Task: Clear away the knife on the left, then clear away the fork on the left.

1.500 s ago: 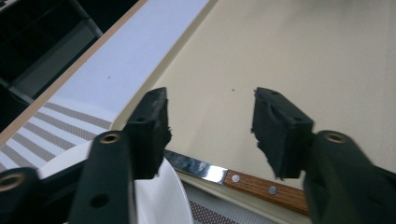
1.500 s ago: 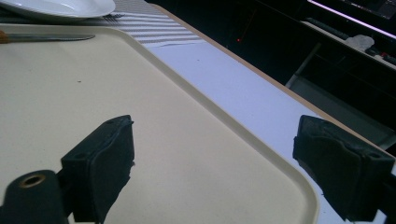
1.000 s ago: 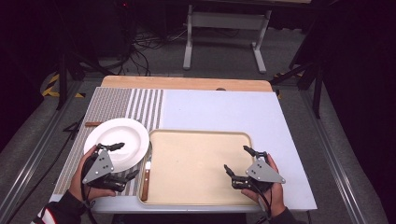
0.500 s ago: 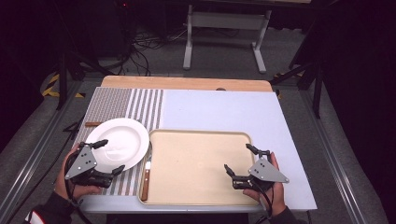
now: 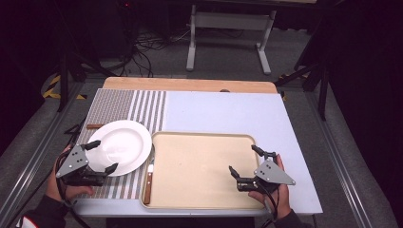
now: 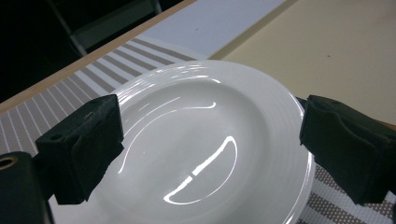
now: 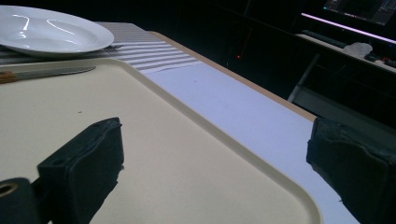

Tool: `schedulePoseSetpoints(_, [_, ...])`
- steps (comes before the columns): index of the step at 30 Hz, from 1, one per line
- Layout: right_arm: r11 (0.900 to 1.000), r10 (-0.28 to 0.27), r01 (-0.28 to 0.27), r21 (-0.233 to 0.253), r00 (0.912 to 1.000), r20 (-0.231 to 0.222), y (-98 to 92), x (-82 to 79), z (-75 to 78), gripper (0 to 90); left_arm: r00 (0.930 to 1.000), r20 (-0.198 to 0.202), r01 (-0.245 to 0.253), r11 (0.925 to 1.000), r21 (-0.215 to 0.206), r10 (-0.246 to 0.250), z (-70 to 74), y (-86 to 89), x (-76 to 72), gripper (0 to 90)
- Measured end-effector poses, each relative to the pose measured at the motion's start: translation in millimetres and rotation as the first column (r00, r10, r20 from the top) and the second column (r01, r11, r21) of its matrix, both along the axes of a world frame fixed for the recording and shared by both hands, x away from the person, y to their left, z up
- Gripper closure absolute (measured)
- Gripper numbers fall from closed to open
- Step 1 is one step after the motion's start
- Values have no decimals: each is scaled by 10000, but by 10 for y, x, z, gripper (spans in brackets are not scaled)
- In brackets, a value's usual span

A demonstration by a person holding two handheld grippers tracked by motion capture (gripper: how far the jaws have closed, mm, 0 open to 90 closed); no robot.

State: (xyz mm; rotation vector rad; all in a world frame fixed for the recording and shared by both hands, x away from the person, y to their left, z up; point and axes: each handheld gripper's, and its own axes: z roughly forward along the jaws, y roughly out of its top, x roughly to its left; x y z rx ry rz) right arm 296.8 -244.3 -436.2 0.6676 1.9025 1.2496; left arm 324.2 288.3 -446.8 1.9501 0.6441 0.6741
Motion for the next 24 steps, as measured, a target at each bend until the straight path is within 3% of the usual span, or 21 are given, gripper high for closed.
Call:
schedulePoseSetpoints(12, [10000, 33, -33, 88, 10000, -31, -41, -4, 14, 54, 9992, -53, -401, 9991, 141, 402, 30, 126, 55, 53])
schedulePoseSetpoints(14, [10000, 40, -40, 84, 10000, -38, -49, -18, 16, 55, 9984, -65, -554, 9984, -68, 554, 64, 195, 73, 48])
schedulePoseSetpoints(17, [10000, 43, -43, 60, 10000, -48, -58, -34, 12, 55, 9970, -77, -774, 9970, -14, 773, 112, 270, 114, 45])
schedulePoseSetpoints(21, [9999, 24, -22, 135, 9999, -129, -66, -41, 13, 55, 9957, -104, -922, 9957, 15, 922, 160, 383, 198, 74])
schedulePoseSetpoints(24, [10000, 21, -20, 89, 9999, -125, -61, -49, 15, 56, 9925, -125, -1213, 9926, 108, 1214, 202, 534, 369, 82])
